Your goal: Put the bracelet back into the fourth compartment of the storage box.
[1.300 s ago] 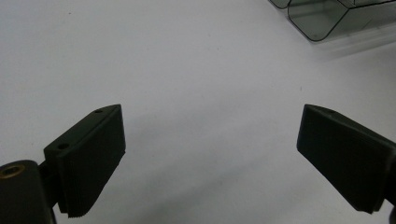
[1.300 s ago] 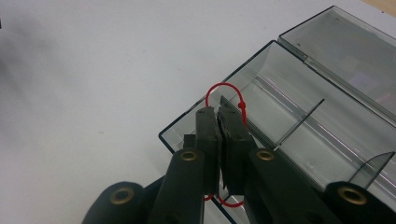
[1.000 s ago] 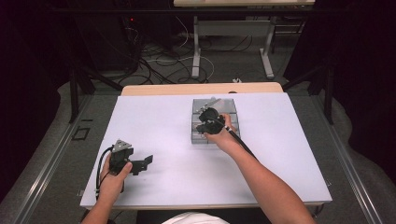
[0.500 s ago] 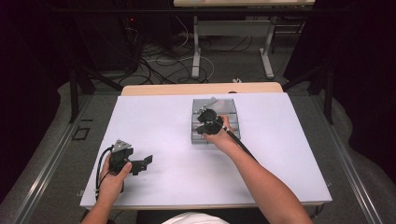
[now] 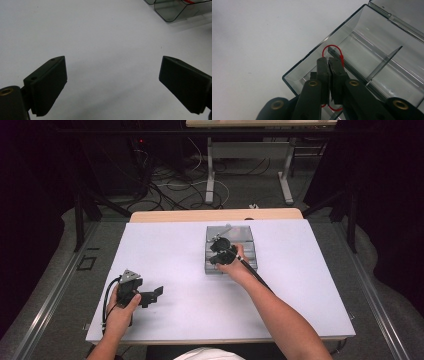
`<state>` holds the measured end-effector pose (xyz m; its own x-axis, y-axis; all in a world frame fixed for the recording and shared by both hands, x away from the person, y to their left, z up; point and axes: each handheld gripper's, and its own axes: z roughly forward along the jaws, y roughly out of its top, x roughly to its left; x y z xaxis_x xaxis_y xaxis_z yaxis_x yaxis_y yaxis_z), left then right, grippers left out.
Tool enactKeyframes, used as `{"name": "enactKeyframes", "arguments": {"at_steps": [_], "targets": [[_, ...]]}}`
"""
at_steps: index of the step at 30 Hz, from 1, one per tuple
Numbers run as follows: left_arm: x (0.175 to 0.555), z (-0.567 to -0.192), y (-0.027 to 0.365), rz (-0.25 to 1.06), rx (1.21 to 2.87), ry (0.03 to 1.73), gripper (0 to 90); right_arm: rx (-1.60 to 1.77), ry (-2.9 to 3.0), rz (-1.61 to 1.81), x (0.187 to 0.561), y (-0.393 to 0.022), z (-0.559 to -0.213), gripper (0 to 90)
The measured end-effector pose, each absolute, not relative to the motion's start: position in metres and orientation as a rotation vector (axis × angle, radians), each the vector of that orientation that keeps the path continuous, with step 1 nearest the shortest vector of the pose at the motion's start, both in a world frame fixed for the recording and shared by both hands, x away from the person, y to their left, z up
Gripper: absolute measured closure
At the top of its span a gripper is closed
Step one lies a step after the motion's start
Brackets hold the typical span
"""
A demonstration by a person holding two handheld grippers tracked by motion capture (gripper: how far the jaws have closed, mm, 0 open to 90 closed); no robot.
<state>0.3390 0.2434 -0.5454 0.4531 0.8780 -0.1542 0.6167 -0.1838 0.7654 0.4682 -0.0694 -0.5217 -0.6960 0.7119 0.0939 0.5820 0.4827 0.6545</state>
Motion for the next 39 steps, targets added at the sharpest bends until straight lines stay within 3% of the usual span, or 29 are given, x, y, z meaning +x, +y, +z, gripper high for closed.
{"name": "enactKeyframes", "arguments": {"at_steps": [16,24,25,26,35,39], "targets": [[0.34,-0.546,0.244,0.412,1.904,1.259,8.3,1.164,2.599,0.897,0.468,-0.071,-0.519,83.0],[0.34,-0.546,0.244,0.411,1.897,1.262,8.3,1.17,2.537,1.01,0.467,-0.075,-0.519,73.7],[0.34,-0.546,0.244,0.411,1.898,1.264,8.3,1.204,2.651,0.815,0.466,-0.079,-0.508,72.0],[0.34,-0.546,0.244,0.41,1.897,1.269,8.3,1.205,2.521,1.027,0.466,-0.076,-0.519,70.9],[0.341,-0.546,0.244,0.406,1.898,1.27,8.3,1.267,2.572,0.9,0.463,-0.082,-0.508,57.3],[0.341,-0.546,0.244,0.406,1.894,1.274,8.3,1.234,2.482,1.023,0.462,-0.084,-0.513,52.3]]}}
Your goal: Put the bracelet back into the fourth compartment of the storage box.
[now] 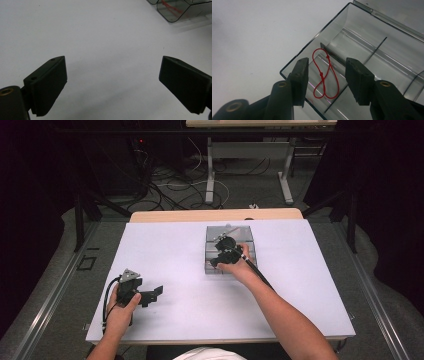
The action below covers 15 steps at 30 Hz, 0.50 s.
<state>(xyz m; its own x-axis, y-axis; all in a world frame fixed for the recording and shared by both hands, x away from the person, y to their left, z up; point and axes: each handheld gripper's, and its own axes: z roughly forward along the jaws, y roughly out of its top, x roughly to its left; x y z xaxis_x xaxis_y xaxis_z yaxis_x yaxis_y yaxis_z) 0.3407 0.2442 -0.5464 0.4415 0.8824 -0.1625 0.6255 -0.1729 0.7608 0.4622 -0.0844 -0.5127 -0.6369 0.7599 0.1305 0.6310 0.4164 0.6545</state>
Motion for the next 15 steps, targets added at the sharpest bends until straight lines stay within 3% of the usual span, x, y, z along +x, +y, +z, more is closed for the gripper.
{"name": "enactKeyframes", "arguments": {"at_steps": [9,15], "targets": [[0.34,-0.546,0.244,0.398,1.906,1.267,8.3,1.262,2.458,0.993,0.455,-0.096,-0.507,43.9],[0.339,-0.545,0.245,0.394,1.921,1.265,8.3,1.278,2.44,1.017,0.45,-0.106,-0.505,42.8]]}}
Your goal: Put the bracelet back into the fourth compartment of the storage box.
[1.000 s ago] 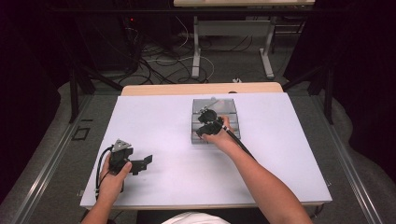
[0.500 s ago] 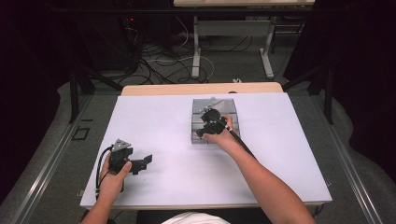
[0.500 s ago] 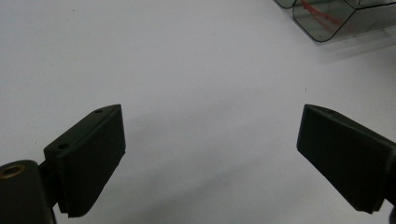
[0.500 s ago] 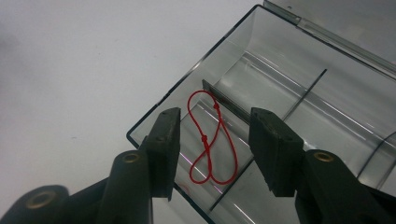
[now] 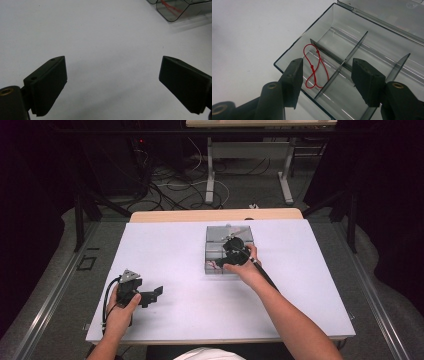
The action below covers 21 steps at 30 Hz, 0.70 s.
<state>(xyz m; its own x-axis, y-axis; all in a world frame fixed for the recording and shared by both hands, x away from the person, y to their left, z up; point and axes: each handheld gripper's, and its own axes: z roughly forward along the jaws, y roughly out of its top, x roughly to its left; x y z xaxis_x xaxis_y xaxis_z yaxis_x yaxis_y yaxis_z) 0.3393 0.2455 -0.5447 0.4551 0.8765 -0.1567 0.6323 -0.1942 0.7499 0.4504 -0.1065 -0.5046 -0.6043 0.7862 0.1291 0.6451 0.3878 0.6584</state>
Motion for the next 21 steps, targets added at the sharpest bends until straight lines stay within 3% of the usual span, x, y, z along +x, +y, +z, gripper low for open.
{"name": "enactKeyframes", "arguments": {"at_steps": [21], "targets": [[0.338,-0.545,0.246,0.417,1.904,1.266,8.3,1.251,2.337,1.116,0.428,-0.142,-0.494,17.2]]}}
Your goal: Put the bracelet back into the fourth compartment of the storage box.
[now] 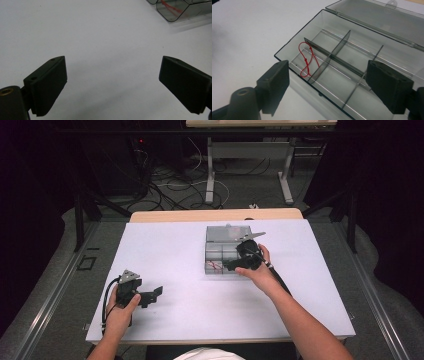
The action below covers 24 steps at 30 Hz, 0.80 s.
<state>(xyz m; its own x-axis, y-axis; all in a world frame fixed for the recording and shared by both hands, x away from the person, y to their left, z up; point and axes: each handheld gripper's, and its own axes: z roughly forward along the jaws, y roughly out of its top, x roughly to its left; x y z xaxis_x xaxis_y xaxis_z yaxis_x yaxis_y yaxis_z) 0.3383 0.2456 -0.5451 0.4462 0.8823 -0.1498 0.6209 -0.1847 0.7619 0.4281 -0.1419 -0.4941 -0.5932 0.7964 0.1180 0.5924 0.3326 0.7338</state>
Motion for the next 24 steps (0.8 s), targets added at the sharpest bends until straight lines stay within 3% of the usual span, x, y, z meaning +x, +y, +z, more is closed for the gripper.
{"name": "enactKeyframes", "arguments": {"at_steps": [7,14,24], "targets": [[0.338,-0.545,0.246,0.42,1.893,1.274,8.3,1.231,2.289,1.128,0.415,-0.163,-0.49,13.9],[0.338,-0.545,0.246,0.42,1.886,1.282,8.3,1.231,2.254,1.11,0.403,-0.186,-0.487,2.5],[0.338,-0.545,0.248,0.418,1.899,1.284,8.3,1.243,2.184,1.109,0.388,-0.215,-0.489,0.0]]}}
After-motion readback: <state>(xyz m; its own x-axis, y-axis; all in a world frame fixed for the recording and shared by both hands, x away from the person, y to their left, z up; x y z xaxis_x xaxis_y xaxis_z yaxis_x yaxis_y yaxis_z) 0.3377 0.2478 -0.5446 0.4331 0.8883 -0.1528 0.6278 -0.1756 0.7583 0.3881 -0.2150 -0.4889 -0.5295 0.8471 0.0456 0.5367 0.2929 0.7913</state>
